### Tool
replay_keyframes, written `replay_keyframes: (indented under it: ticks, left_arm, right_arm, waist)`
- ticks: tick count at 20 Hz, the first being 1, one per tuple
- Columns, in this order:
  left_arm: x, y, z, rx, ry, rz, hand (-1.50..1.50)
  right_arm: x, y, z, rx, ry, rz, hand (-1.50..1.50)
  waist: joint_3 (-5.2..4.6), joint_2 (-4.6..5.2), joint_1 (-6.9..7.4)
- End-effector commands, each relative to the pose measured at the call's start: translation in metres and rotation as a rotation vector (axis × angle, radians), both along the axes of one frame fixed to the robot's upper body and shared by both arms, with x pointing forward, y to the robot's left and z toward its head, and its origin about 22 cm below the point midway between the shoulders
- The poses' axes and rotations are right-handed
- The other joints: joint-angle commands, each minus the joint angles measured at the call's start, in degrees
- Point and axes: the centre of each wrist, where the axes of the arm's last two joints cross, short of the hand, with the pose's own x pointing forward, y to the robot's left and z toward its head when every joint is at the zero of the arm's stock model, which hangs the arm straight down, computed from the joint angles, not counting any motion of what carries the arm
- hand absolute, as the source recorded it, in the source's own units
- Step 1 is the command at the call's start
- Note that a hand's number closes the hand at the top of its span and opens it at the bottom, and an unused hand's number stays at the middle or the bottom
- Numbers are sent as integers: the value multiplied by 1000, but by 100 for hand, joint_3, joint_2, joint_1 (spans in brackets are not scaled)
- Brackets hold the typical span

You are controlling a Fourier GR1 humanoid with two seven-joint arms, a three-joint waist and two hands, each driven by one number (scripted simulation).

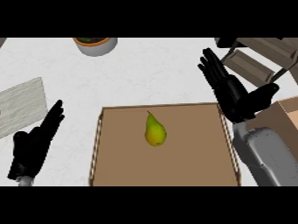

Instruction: Pick the pear from the tray and place it in the tiered basket

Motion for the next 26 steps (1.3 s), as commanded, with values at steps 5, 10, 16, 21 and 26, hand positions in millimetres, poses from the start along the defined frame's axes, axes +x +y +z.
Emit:
replay_keyframes:
  ticks: [5,10,16,21,26]
  left_arm:
    - [35,-16,49,172,-374,-194,0]
    - [36,-27,49,199,-427,-237,0]
    - [24,-11,15,204,-414,-224,0]
    - [42,-12,36,194,-407,-219,0]
    - [28,-10,24,212,-409,-225,0]
  right_arm:
    - [1,116,50,191,-48,455,150]
    - [21,114,-8,-92,275,-81,-150]
    - [45,138,28,-148,159,44,-150]
    - [53,132,68,-622,316,202,-150]
    - [67,127,120,-1034,366,250,-150]
  waist:
    - [46,173,488]
    - [25,153,365]
    - [40,109,295]
    - [15,58,191]
    - [13,40,339]
